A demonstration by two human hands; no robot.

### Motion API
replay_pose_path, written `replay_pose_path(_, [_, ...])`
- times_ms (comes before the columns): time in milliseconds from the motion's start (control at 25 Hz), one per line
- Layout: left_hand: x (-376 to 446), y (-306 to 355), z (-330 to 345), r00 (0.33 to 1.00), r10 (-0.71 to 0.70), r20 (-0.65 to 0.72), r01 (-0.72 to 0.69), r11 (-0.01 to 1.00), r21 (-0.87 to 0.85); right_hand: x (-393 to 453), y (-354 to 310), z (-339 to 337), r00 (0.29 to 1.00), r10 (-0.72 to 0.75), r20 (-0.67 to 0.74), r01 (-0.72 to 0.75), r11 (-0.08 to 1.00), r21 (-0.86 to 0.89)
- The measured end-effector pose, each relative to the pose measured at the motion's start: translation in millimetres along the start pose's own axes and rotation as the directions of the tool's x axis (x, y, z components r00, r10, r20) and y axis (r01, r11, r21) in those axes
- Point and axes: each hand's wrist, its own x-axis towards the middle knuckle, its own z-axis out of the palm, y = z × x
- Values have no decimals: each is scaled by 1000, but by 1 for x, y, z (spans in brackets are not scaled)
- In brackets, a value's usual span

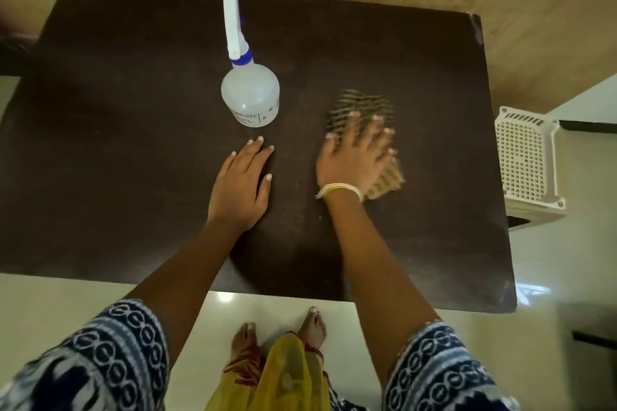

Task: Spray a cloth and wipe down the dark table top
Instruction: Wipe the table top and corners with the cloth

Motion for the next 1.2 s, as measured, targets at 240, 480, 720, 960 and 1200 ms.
replay_pose_path(240, [-3, 2, 0, 1000, 20, 9, -19, 999, -40, -39, 22, 4, 891, -453, 38, 453, 891, 6])
replay_pose_path(480, [-36, -5, -16, 1000, -9, -5, 8, 998, -65, -28, 183, -43, 969, 232, -88, -231, 973, 24])
replay_pose_path(720, [-99, -64, -40, 998, -68, -1, 68, 997, -29, -94, 125, -24, 835, 545, -77, -540, 839, 72])
replay_pose_path(960, [-155, -121, -50, 992, -120, 35, 119, 992, 33, -158, -100, 43, 959, -273, 73, 276, 960, -44])
replay_pose_path(1200, [-161, -129, -53, 993, -65, 93, 55, 993, 107, -150, -97, 46, 766, -626, 147, 639, 767, -58])
